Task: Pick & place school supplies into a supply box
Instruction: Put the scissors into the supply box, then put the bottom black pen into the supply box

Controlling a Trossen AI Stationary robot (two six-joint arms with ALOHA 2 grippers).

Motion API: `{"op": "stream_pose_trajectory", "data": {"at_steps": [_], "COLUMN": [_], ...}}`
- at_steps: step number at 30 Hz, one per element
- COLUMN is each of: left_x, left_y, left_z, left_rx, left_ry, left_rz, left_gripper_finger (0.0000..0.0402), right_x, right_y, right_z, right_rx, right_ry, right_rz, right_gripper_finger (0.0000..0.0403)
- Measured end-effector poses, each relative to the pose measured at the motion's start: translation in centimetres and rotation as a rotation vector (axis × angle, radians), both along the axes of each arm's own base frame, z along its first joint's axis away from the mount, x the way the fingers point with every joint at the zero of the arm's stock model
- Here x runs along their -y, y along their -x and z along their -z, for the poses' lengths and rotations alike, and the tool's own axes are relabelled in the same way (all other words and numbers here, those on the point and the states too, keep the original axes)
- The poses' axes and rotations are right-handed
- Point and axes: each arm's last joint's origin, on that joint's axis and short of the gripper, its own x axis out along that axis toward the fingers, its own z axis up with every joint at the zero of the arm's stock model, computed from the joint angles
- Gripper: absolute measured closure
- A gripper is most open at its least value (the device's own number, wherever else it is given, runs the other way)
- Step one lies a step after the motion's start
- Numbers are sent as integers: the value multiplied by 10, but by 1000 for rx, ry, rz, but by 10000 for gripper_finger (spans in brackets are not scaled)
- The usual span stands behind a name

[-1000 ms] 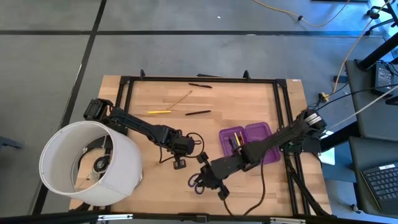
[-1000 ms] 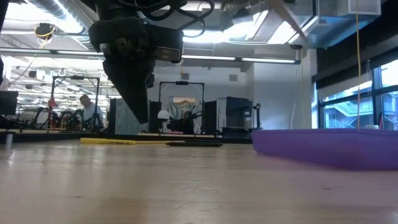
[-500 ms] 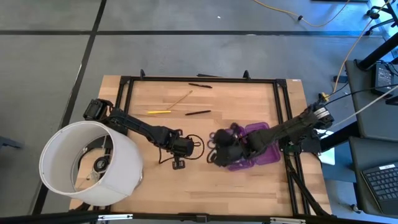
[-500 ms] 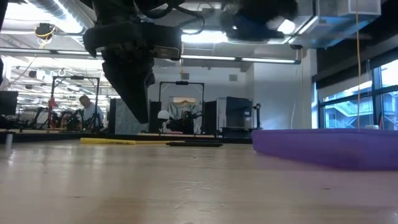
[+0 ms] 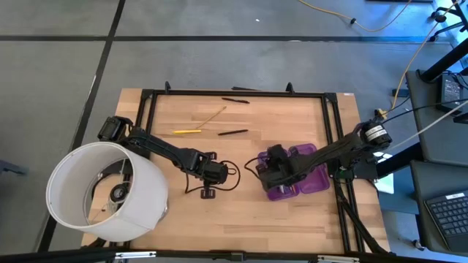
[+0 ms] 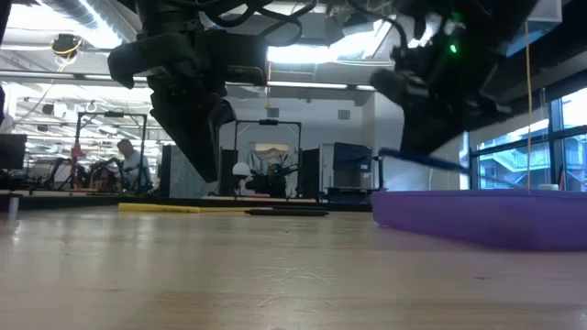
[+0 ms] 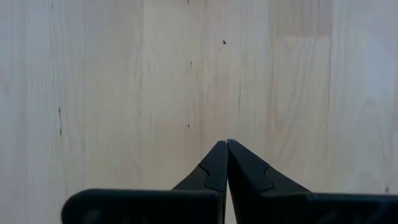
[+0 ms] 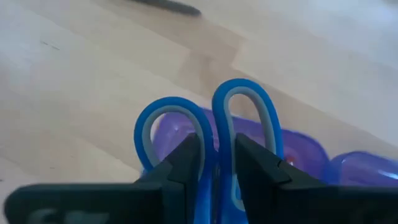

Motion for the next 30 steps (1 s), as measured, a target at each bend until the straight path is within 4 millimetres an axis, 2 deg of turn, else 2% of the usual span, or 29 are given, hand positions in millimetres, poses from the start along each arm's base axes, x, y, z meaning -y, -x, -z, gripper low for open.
{"op": "stream_pose_trajectory", "data": {"at_steps": [10,16,26,30], "left_x": [0,0,2,-1], "left_y": [0,-1,-8,-13], "left_z": [0,0,-3,-5], "left_rx": [1,8,90,135], "left_ry": [4,6,25,34], "left_rz": [-10,-10,-10,-23], "left_gripper_finger": [399,397,395,380], "right_x": [8,9,10,9], "right_y": [14,17,21,22], "right_z": [32,42,47,33], "right_rx": [1,9,-5,-39], "right_ry": [-47,-85,-103,-119], "right_rz": [23,22,13,-9], "right_gripper_finger": [312,296,252,235]}}
